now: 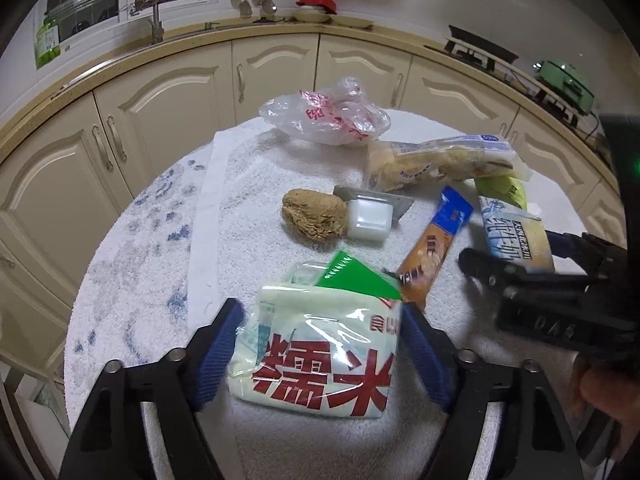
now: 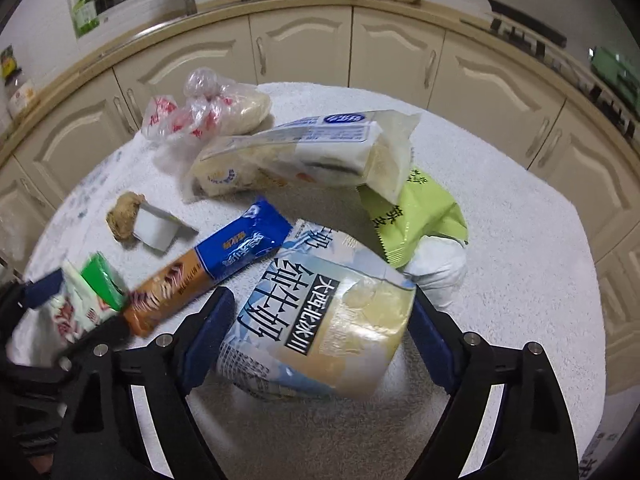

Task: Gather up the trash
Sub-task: 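Grasp the milk pouch with the right tool while the left tool grasps the rice-snack bag, then lift the milk pouch with the right tool while the left tool lifts the rice-snack bag, then carry the milk pouch with the right tool while the left tool carries the rice-snack bag to the bin, then open both tools to drop the items into the bin, then swing both tools back over the table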

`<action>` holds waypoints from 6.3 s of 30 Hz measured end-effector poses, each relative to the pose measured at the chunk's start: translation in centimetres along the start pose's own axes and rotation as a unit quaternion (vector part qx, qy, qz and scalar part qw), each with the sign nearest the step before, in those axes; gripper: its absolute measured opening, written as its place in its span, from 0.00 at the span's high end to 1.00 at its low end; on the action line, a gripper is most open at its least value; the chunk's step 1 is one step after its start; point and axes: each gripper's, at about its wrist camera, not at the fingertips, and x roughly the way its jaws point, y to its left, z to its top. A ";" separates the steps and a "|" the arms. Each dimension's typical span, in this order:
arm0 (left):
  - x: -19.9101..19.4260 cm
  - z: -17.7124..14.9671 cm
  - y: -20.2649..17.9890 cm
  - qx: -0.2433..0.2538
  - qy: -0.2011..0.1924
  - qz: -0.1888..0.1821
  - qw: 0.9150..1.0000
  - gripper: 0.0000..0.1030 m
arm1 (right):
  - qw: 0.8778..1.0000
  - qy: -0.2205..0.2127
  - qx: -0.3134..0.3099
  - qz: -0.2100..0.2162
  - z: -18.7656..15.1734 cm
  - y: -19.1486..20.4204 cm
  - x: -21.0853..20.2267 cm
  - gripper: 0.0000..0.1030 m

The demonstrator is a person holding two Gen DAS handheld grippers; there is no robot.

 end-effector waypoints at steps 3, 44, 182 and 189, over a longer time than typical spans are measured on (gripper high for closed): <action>-0.2 -0.1 1.0 -0.016 -0.004 -0.011 1.000 0.30 | 1.000 -0.008 0.008 0.023 -0.8 -0.2 -0.5 0.29; -8.0 -4.7 -3.5 -0.031 -0.018 -0.005 0.999 0.38 | 0.997 -0.009 -0.016 0.076 -7.3 -3.6 -5.1 0.46; -16.1 0.4 -14.9 0.022 -0.143 -0.112 0.983 0.01 | 0.964 -0.196 0.180 -0.014 -7.0 -23.4 -23.9 0.00; -20.9 -3.4 -9.8 -0.021 -0.174 -0.065 0.982 0.01 | 0.970 -0.215 0.115 0.021 -4.1 -16.6 -24.3 0.00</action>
